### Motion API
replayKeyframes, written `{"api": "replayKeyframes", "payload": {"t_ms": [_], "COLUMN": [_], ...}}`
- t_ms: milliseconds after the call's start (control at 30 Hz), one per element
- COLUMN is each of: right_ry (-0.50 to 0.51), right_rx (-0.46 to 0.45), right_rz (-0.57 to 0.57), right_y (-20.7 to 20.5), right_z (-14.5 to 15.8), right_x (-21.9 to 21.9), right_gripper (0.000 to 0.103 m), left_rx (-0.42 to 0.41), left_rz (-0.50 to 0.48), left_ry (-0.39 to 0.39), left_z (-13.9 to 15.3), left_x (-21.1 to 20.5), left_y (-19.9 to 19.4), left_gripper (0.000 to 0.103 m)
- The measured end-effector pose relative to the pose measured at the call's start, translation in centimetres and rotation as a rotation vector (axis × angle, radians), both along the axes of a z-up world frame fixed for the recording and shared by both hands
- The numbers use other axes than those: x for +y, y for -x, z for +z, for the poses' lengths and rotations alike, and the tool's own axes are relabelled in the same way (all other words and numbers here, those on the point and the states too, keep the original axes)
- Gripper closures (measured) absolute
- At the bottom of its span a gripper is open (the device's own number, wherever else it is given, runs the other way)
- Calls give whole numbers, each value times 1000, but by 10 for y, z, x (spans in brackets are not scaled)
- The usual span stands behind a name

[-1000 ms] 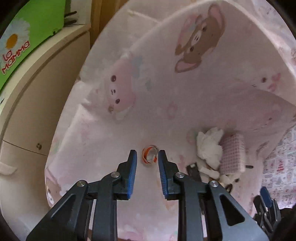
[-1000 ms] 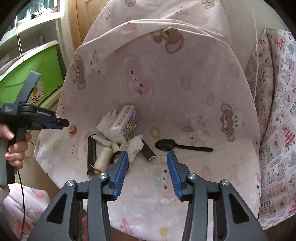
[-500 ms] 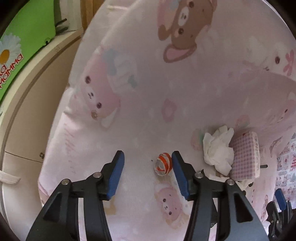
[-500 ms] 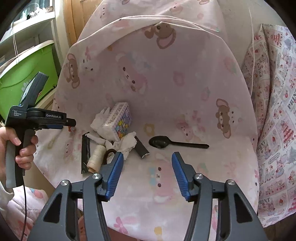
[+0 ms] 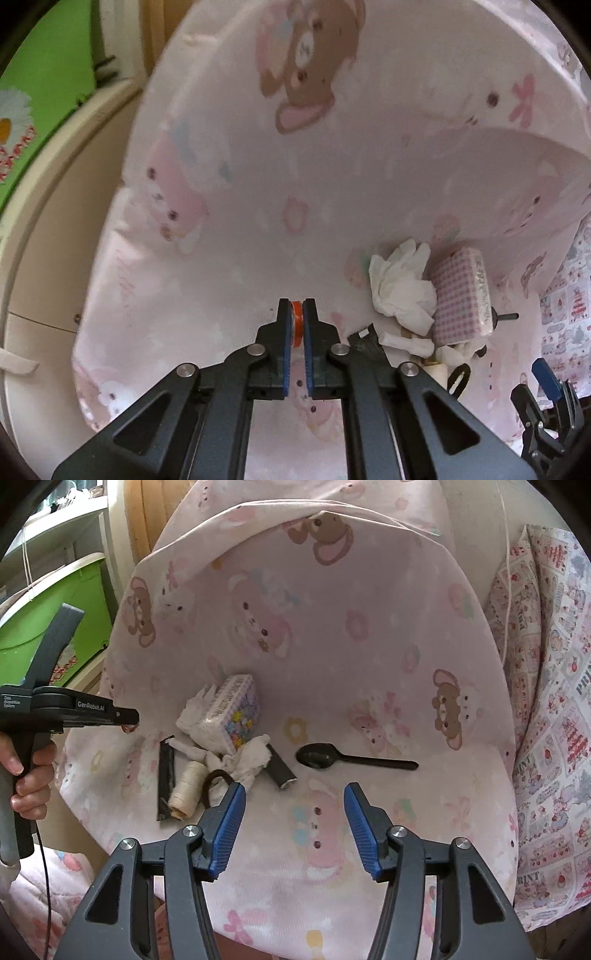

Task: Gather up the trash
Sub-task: 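Close the right gripper on the white box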

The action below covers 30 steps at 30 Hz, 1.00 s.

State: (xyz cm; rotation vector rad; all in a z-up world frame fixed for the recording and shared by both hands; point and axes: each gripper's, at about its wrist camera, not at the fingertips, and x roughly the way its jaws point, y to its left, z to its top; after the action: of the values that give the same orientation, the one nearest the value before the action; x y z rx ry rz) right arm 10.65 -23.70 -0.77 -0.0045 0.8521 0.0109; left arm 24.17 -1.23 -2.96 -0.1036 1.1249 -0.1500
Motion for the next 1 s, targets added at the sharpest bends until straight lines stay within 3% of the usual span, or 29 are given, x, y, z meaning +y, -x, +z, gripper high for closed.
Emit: {"api": "replayKeyframes", "payload": {"t_ms": [100,200,333,600,733,800,867,1000], "right_ry": [-18,-46,-93,-69,-22,11,7,-99], "right_rx": [-4,-6,-4,29,1,-11,-7,-4], "right_rz": [25,32,32,71,47,21,19,12], "right_y": [-3,-16,-39,-75,-86,-91,-92,-92], "right_z": [5,12,17,-5,-16,-21,-24,-22], "right_x": [7,13,18,43,59,62,64,53], "right_gripper": [45,43,43,43,43,49,71,77], "left_rx": [-85,-121,-186,-189,-174,-175,-177,-164], "left_rz": [55,118,129,138,146,146,140,126], "left_ry": [-112,-117,-156,-208,-185,-178,-181,-167], "left_z": [10,20,34,31,23,22,17,15], "left_x": [3,10,3,-4,-1,-2,5,7], "left_y": [14,22,37,37,32,31,28,28], "left_gripper": [98,98,98,97,97,97,97,97]}}
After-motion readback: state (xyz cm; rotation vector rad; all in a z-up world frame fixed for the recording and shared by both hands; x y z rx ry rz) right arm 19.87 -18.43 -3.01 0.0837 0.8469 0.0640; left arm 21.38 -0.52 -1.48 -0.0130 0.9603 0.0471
